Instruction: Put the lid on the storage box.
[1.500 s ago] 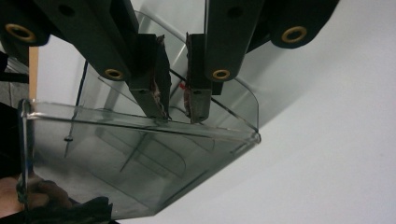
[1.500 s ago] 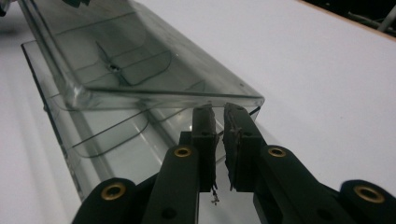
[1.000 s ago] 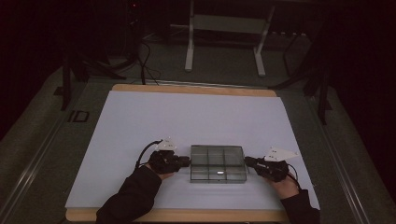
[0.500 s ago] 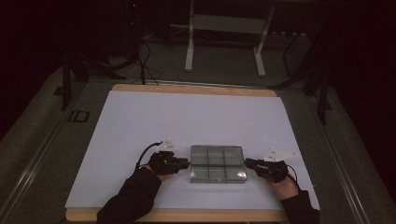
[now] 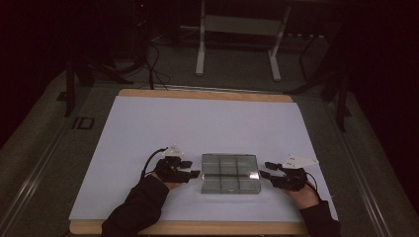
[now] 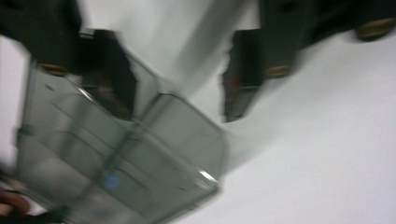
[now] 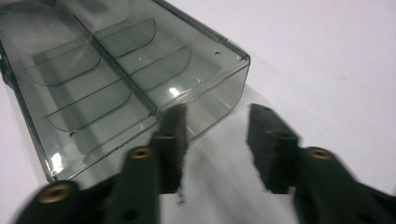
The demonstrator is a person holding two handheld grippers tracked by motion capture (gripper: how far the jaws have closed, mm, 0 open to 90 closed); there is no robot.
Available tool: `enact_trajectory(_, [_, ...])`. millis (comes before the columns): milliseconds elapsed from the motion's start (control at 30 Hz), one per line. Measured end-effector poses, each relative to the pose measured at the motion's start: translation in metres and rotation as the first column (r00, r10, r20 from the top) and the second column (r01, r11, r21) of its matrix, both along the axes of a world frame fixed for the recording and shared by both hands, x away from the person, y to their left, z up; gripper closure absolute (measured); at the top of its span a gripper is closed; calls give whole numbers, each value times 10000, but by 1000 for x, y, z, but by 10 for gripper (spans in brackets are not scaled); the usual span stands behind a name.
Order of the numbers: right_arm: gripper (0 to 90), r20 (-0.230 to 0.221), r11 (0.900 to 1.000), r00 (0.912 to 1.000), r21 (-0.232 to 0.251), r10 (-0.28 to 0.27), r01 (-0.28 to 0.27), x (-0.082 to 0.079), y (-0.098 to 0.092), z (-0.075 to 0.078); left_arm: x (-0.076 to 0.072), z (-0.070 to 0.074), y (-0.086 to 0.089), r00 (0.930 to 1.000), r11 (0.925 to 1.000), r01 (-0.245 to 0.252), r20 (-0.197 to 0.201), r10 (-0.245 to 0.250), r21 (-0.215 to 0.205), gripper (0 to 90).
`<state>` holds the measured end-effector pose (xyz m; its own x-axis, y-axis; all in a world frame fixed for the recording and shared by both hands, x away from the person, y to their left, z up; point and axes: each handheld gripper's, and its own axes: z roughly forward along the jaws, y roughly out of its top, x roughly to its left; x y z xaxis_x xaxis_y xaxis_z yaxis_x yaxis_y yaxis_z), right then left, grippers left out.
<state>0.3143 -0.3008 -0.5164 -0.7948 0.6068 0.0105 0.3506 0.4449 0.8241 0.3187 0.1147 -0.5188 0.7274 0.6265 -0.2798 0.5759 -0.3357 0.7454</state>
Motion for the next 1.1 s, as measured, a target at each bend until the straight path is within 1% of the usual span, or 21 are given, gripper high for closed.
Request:
enact_trajectory(33, [450,118,9999,9999,60,-106,105,0,-1,1,0,1,1,10000,10000,-47,59,47,-5,373])
enact_trajectory(67, [413,105,9998,9999,137,-123,122,-1,-1,2,0,2,2,9999,9999,-106,120,106,16,323])
enact_trajectory(100, [363,149,9995,9998,263,-153,150,-1,-2,3,0,2,2,9999,9999,-91,107,91,-68,281])
enact_trajectory(133, [338,204,9992,9995,307,-245,239,-1,-2,4,0,3,4,9999,9997,-68,77,70,-227,264])
enact_trajectory(167, [271,277,9993,9992,255,-287,280,-1,-2,4,0,3,5,10000,9996,55,23,-54,-261,208])
enact_trajectory(200, [244,353,9996,9991,153,-255,250,-2,-2,5,0,3,5,9996,9990,268,-54,-270,-354,123])
enact_trajectory(233, [221,418,9997,9988,38,-239,238,-3,-1,5,0,3,6,9995,9987,292,-65,-295,-421,87])
enact_trajectory(267, [194,443,9998,9988,15,-203,202,-3,-2,6,1,3,7,9996,9985,268,-71,-271,-474,79])
enact_trajectory(300, [184,358,9997,9991,101,-220,217,-2,-2,6,2,2,8,9996,9984,247,-136,-254,-511,55])
enact_trajectory(333, [178,285,9996,9993,202,-225,219,-2,-3,6,2,2,9,9996,9984,241,-103,-247,-509,20])
enact_trajectory(367, [162,289,9994,9991,193,-308,303,-2,-3,6,2,3,10,9998,9980,210,4,-210,-598,21])
enact_trajectory(400, [138,343,9993,9987,64,-374,372,-2,-3,6,2,3,11,9997,9978,245,71,-241,-619,21])
enact_trajectory(467, [143,372,9986,9981,-190,-490,497,-1,-5,5,1,3,12,9993,9977,301,237,-287,-606,21])
enact_trajectory(633, [145,302,9973,9974,-325,-654,664,1,-9,2,-2,1,14,9971,9980,494,590,-471,-391,22])
enact_trajectory(667, [145,303,9971,9974,-364,-661,672,1,-10,2,-3,0,15,9966,9983,510,665,-490,-277,21])
enact_trajectory(733, [145,314,9969,9973,-409,-665,678,1,-10,1,-4,-1,15,9965,9985,478,700,-459,-255,22])
enact_trajectory(767, [145,341,9963,9969,-467,-708,723,0,-11,0,-4,-2,17,9967,9983,528,624,-511,-261,22])
enact_trajectory(933, [145,199,9957,9973,-582,-706,716,-3,-15,-3,-9,-5,20,9956,9980,639,688,-635,-25,22])
enact_trajectory(1000, [145,140,9952,9972,-638,-741,748,-4,-16,-5,-12,-6,22,9954,9979,651,703,-648,-14,22])
enact_trajectory(1067, [145,114,9953,9971,-600,-757,763,-5,-18,-5,-14,-6,25,9952,9980,633,750,-627,-69,22])
enact_trajectory(1100, [145,100,9951,9967,-581,-800,805,-6,-19,-6,-15,-6,26,9951,9981,624,768,-621,-15,22])
